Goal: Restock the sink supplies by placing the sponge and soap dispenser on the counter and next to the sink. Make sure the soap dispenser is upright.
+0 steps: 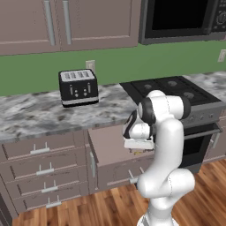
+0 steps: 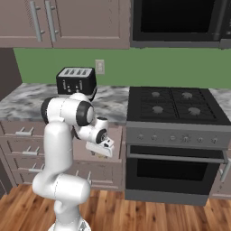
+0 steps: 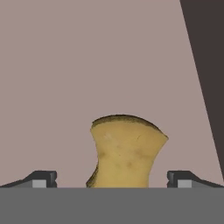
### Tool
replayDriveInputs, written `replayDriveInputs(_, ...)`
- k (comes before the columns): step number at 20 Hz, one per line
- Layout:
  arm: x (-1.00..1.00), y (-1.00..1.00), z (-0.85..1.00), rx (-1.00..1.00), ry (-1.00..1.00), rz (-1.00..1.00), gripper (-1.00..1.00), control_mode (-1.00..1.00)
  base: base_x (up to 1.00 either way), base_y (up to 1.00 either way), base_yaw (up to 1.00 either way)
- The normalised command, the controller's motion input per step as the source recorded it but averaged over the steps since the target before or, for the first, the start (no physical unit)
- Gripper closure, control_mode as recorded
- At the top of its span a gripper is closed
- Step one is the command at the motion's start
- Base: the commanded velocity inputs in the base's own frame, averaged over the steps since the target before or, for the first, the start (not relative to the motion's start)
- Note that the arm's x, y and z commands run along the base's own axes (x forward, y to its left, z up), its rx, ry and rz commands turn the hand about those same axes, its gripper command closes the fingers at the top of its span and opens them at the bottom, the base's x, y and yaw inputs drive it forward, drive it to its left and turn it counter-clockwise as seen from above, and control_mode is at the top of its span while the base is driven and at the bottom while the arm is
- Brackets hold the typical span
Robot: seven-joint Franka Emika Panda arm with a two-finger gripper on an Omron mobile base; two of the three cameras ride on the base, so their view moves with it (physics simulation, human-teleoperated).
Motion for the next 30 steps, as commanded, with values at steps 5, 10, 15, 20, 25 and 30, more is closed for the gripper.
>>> replayDriveInputs(5,0.02,0.0,-0.03,0.01,0.02,0.0,-1.0,-1.0,0.0,0.0,0.0)
replayDriveInputs(10,0.15,-0.17,-0.01,0.06,0.03,0.0,-1.0,-1.0,0.0,0.0,0.0)
replayDriveInputs(15,0.18,0.0,-0.14,0.01,0.05,0.0,-1.0,-1.0,0.0,0.0,0.0)
replayDriveInputs(20,0.13,0.0,-0.25,0.0,0.06,0.0,-1.0,-1.0,0.0,0.0,0.0)
replayDriveInputs(25,0.2,0.0,-0.25,0.0,0.06,-0.03,-1.0,-1.0,0.0,0.0,0.0)
replayDriveInputs(30,0.36,0.0,-0.26,0.0,0.08,-0.03,-1.0,-1.0,0.0,0.0,0.0)
